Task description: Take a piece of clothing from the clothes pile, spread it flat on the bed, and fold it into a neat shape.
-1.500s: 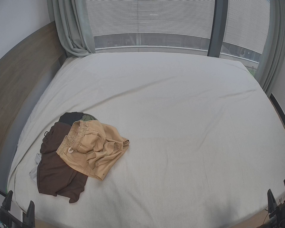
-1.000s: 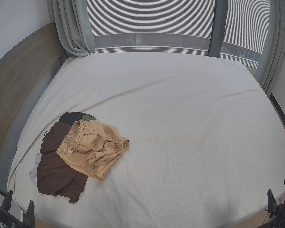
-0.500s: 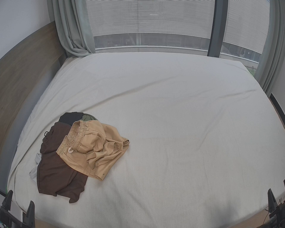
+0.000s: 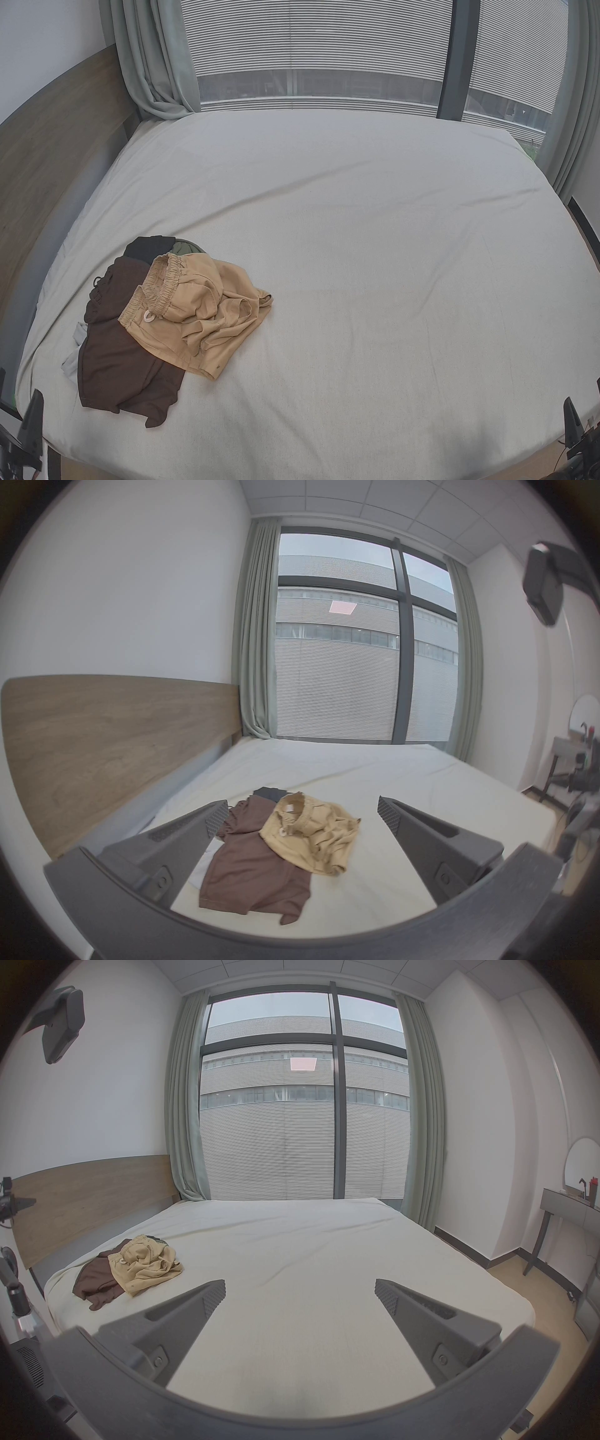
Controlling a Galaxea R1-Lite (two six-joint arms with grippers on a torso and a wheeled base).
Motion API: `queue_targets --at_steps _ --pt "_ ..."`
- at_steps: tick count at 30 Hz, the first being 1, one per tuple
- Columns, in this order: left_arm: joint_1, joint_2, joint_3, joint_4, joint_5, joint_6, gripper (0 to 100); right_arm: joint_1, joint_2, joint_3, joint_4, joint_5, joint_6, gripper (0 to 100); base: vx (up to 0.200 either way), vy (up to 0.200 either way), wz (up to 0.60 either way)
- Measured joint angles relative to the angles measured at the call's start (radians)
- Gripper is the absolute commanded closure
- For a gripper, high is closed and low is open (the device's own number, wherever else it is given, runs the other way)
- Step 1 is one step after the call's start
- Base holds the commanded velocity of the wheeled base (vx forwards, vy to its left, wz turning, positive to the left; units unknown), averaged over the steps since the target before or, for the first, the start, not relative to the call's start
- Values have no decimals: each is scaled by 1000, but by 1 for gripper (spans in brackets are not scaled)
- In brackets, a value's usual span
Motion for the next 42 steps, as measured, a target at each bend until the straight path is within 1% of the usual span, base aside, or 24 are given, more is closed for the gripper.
queue_targets --at_steps 6,12,17,20,24,30,36,42 --pt "-62 177 -91 -45 -10 -107 0 0 0 0 0 2 0 0 0 0 0" --pt "-86 328 -159 -62 -60 -140 0 0 0 0 0 3 -1 0 0 0 0" --pt "-89 438 -220 -66 -85 -164 0 0 0 0 0 4 -2 0 0 0 0" --pt "-89 501 -261 -67 -101 -172 0 0 0 0 0 4 -2 0 0 0 0" --pt "-86 592 -312 -67 -146 -178 0 0 0 0 0 4 -3 0 0 0 0" --pt "-83 714 -369 -82 -193 -179 0 0 0 0 0 4 -4 0 0 0 0" --pt "-76 825 -403 -164 -221 -178 0 0 0 0 0 4 -4 0 0 0 0" --pt "-51 931 -409 -249 -273 -178 0 0 0 0 0 4 -4 0 0 0 0"
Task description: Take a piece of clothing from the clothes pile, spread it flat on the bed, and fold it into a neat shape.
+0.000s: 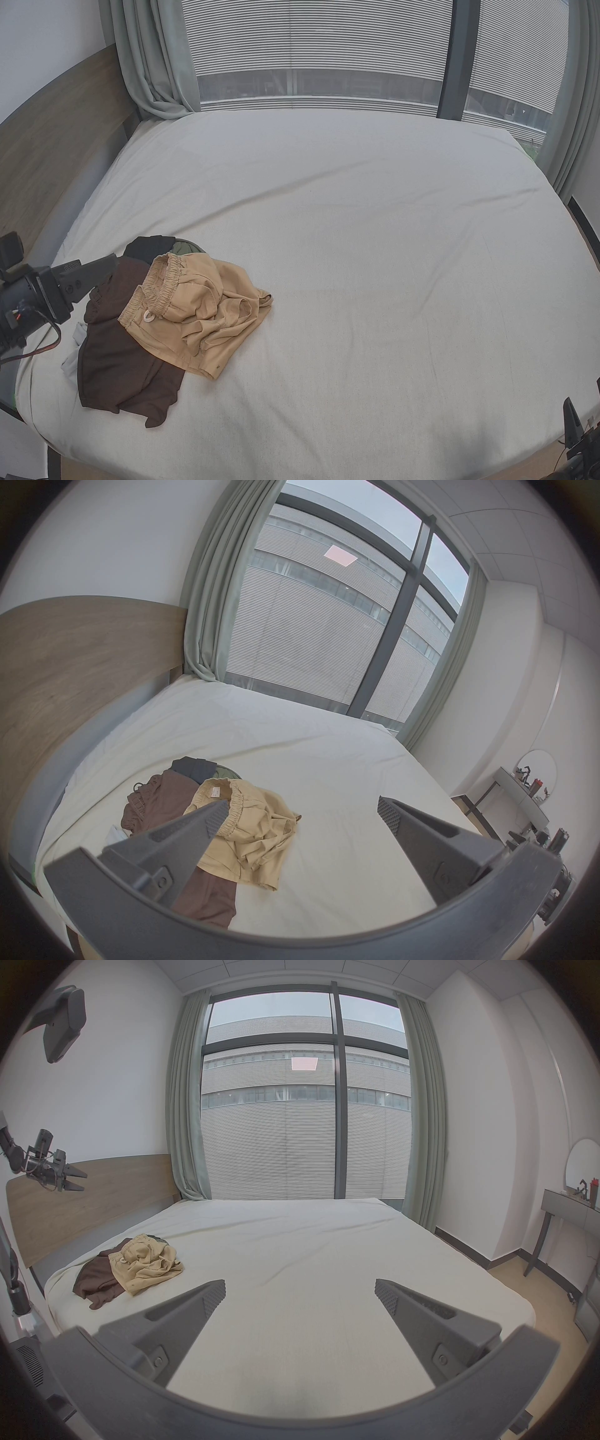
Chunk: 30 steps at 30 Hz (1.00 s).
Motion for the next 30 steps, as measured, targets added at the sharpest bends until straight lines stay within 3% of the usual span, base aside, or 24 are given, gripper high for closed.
queue_targets --at_steps 22,30 --pt "168 261 -18 -86 -231 -41 0 0 0 0 0 0 0 0 0 0 0" --pt "206 348 -21 -160 -260 -40 0 0 0 0 0 0 0 0 0 0 0"
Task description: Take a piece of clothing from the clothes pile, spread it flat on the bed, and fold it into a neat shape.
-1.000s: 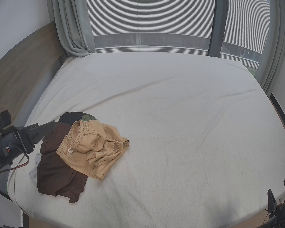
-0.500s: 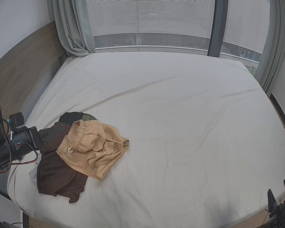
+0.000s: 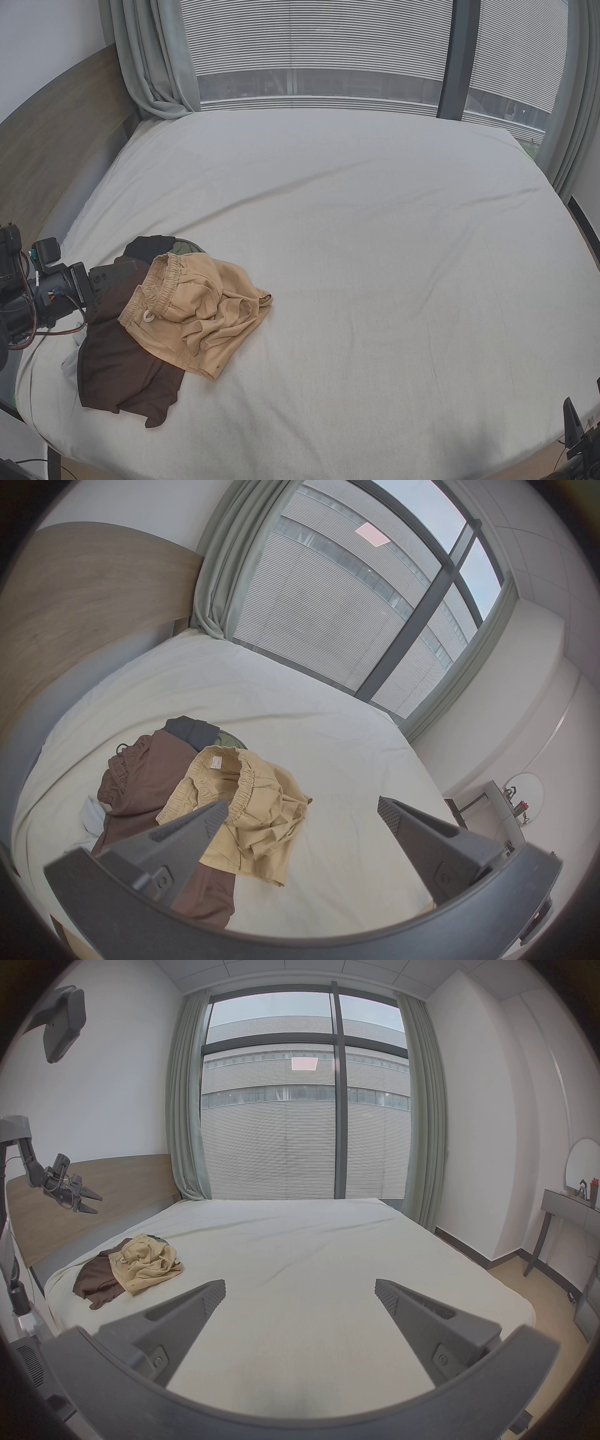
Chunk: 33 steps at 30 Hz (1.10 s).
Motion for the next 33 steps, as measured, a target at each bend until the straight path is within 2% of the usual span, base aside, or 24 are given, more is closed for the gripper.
queue_targets --at_steps 10,33 --pt "0 127 -24 -97 -3 2 0 0 0 0 0 0 0 0 0 0 0" --pt "-16 379 -131 -169 1 22 0 0 0 0 0 0 0 0 0 0 0"
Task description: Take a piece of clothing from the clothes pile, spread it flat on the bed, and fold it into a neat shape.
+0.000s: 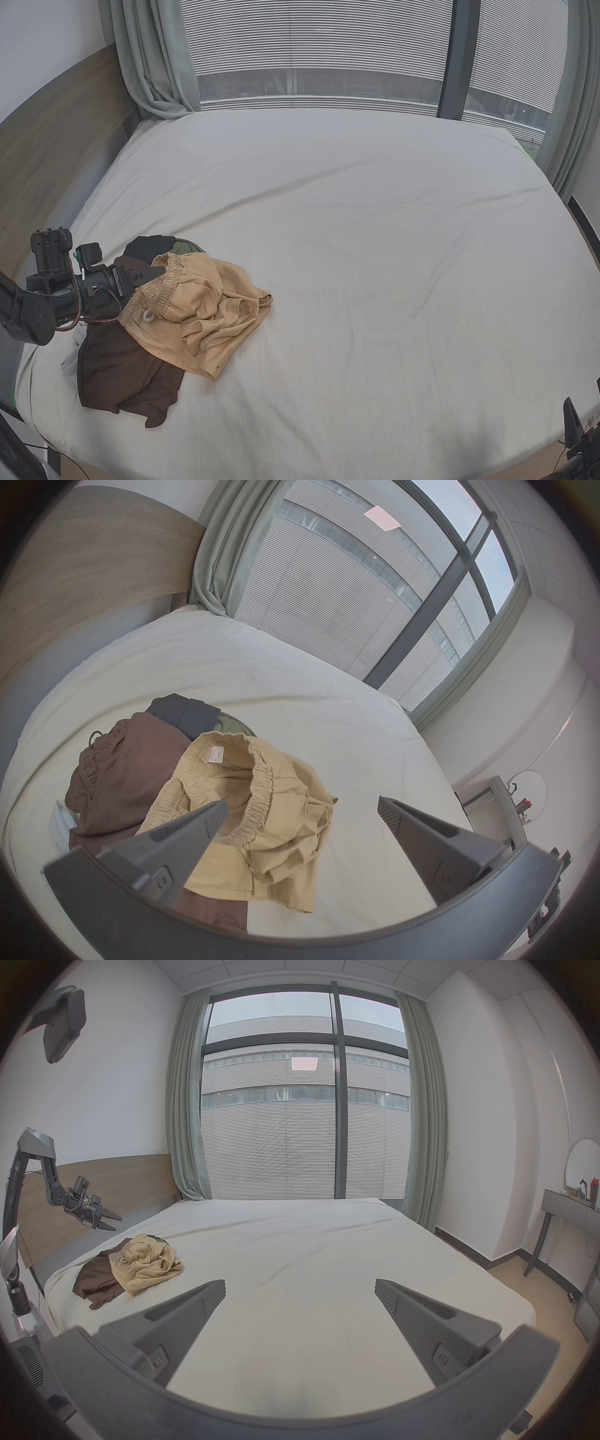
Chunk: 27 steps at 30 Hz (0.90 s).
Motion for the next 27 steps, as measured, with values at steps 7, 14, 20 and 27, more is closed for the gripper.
queue_targets --at_steps 7,14,20,27 --pt "-18 58 -40 -13 1 0 0 0 0 0 -1 1 0 0 0 0 0" --pt "-35 134 -95 -26 8 0 0 0 0 0 -1 0 0 0 0 0 0" --pt "-38 206 -139 -52 9 0 0 0 0 0 0 0 0 0 0 0 0" --pt "-38 274 -186 -59 8 -2 0 0 0 0 0 0 0 0 0 0 0"
